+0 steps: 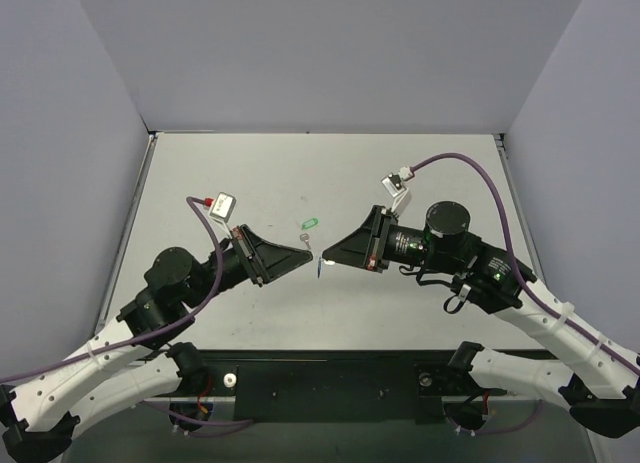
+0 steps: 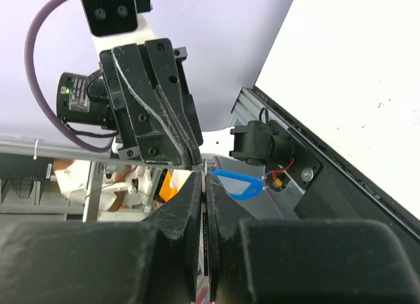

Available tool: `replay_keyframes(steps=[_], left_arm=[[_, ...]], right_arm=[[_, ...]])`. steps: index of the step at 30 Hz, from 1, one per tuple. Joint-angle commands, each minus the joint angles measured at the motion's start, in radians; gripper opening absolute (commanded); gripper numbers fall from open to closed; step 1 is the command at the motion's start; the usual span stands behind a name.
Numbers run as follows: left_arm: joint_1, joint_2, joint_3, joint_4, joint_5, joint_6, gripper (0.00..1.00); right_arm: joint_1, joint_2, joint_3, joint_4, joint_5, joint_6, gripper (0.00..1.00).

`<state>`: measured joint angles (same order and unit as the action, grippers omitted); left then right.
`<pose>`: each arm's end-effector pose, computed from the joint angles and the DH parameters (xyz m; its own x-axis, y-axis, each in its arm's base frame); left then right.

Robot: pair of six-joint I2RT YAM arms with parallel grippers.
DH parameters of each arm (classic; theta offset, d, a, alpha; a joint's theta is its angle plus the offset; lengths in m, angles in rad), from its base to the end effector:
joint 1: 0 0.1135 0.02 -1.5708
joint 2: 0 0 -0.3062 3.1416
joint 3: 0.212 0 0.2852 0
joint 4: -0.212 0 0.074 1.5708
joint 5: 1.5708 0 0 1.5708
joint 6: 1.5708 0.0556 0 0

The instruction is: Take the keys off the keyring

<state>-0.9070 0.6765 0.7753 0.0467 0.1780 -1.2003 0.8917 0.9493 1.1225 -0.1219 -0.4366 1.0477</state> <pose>0.1032 -0.1479 0.4111 -0.7909 -0.4779 -0.3822 0.4030 0.0631 -0.9130 0.1263 0.1939 0.4760 -0.8245 0.2283 -0.5177 -0.5127 0.0856 0.8543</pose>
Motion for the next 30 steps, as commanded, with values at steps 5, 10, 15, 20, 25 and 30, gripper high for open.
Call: replay_keyframes(steps=[5, 10, 15, 20, 25, 30], left_arm=[[-0.021, -0.017, -0.022, 0.024, -0.117, -0.012, 0.0], [-0.021, -0.043, 0.037, -0.118, -0.143, 0.068, 0.2], [-0.013, -0.075, 0.133, -0.329, -0.144, 0.211, 0.71], [0.025, 0.023, 0.315, -0.481, 0.023, 0.402, 0.8], [0.059, 0.124, 0.413, -0.553, 0.098, 0.49, 0.82], [0.222, 0.192, 0.357, -0.308, 0.49, 0.386, 0.64]], right_arm=[[0.007, 0.031, -0.016, 0.108, 0.07, 0.035, 0.0], [0.007, 0.026, -0.013, 0.093, 0.059, 0.015, 0.0], [0.0, 0.028, 0.043, -0.027, 0.012, -0.07, 0.0], [-0.048, 0.04, 0.059, -0.024, -0.192, -0.127, 0.0], [-0.138, 0.036, 0.042, 0.053, -0.37, -0.144, 0.0], [-0.152, 0.04, 0.014, 0.113, -0.473, -0.166, 0.0]])
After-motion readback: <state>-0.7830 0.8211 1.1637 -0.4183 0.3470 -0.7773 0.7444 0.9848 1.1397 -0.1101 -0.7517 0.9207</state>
